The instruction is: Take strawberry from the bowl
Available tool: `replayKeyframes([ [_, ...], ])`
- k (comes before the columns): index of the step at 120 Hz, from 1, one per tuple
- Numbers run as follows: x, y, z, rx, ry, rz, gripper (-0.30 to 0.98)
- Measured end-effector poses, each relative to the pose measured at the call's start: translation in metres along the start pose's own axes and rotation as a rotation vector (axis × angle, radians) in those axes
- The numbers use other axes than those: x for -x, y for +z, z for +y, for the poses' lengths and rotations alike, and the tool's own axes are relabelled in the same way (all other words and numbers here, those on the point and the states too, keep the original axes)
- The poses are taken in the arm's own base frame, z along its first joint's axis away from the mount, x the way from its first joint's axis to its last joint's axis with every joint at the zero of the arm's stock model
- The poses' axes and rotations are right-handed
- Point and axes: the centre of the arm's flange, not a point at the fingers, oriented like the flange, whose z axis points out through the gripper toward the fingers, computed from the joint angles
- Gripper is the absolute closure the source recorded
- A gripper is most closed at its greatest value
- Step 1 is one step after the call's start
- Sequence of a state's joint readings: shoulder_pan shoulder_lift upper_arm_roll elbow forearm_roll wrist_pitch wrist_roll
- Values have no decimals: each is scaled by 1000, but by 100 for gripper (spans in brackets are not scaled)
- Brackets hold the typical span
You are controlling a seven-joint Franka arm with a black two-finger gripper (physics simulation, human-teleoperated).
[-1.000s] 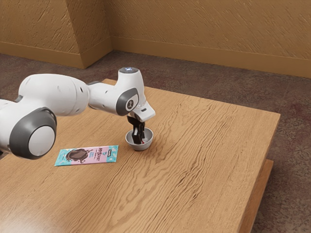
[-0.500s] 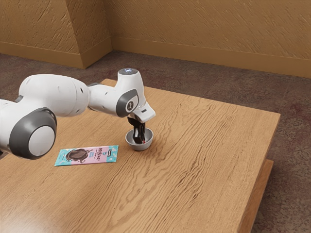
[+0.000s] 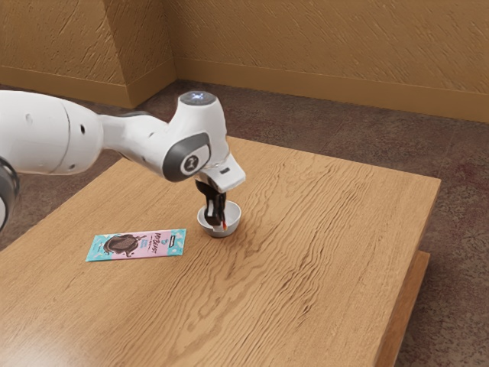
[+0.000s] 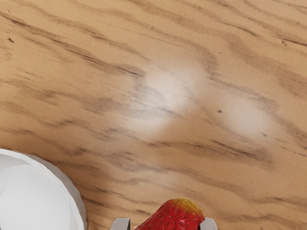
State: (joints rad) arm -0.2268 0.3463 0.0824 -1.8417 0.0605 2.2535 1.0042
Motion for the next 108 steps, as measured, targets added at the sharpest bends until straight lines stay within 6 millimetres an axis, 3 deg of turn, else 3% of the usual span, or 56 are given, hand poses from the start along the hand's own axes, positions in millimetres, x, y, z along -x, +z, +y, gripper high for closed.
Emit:
replayKeyframes([
  [9, -10, 2, 30, 21, 1, -13, 69],
  [21, -28, 12, 55, 40, -8, -31, 69],
  [50, -42, 53, 64, 73, -95, -66, 66],
  [76, -48, 43, 64, 62, -158, -44, 26],
  [82, -49, 16, 59, 29, -173, -14, 21],
  [93, -38, -84, 39, -79, -249, 84, 13],
  [99, -22, -140, 24, -125, -306, 121, 11],
  [108, 10, -203, 12, -151, -393, 140, 7],
])
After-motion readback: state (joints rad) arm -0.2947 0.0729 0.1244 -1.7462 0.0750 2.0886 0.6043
